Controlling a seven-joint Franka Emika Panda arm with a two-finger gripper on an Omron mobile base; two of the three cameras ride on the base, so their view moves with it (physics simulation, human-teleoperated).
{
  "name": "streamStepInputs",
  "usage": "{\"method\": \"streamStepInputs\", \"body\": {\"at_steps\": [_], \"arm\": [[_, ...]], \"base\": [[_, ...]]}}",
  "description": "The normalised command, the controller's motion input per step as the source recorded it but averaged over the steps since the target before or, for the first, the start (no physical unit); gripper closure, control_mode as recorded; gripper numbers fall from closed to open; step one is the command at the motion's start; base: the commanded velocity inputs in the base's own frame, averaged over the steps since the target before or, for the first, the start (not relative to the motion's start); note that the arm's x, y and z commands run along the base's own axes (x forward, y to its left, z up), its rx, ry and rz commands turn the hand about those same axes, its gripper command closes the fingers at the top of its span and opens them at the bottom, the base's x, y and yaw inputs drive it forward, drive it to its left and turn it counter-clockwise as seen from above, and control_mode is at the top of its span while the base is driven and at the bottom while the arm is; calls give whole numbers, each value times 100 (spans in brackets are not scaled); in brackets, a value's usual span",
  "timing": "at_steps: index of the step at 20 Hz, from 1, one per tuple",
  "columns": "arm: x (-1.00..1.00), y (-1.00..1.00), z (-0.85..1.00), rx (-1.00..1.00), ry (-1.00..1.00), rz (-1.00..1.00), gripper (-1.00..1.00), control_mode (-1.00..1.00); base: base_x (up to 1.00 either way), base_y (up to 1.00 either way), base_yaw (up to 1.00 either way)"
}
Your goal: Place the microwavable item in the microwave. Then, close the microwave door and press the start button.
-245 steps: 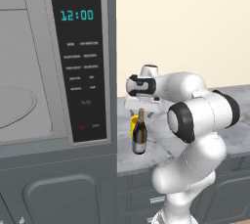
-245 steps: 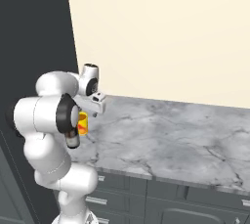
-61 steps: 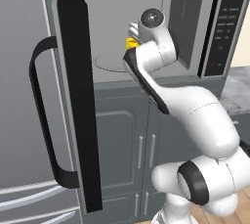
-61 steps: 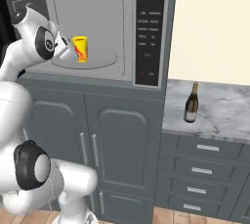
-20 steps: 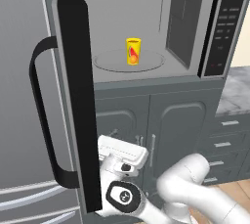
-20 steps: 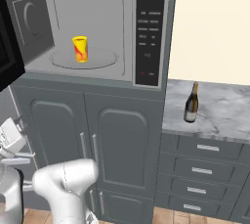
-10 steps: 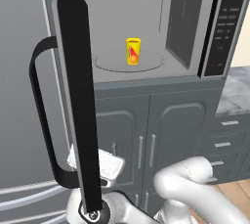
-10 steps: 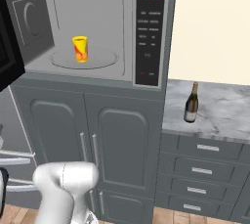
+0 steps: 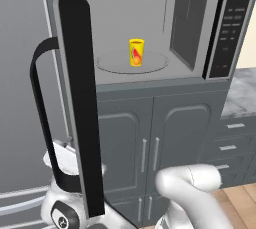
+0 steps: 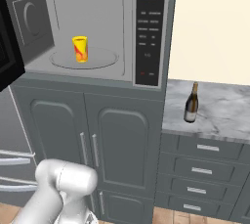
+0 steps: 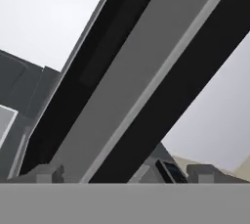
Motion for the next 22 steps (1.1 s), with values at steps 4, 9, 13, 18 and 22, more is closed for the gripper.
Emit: {"method": "streamStepInputs", "body": {"at_steps": [4, 9, 13, 18, 22], "arm": [[-38, -13, 38, 25, -18, 17, -100, -100], [-30, -40, 46, 41, -12, 25, -100, -100], [-22, -64, 41, 46, -10, 34, -100, -100], [-1, -75, 14, 45, -4, 40, -100, -100], [11, -100, 2, 38, -5, 34, -100, -100]], "base": [[0, 0, 0], [0, 0, 0], [0, 0, 0], [0, 0, 0], [0, 0, 0]]}}
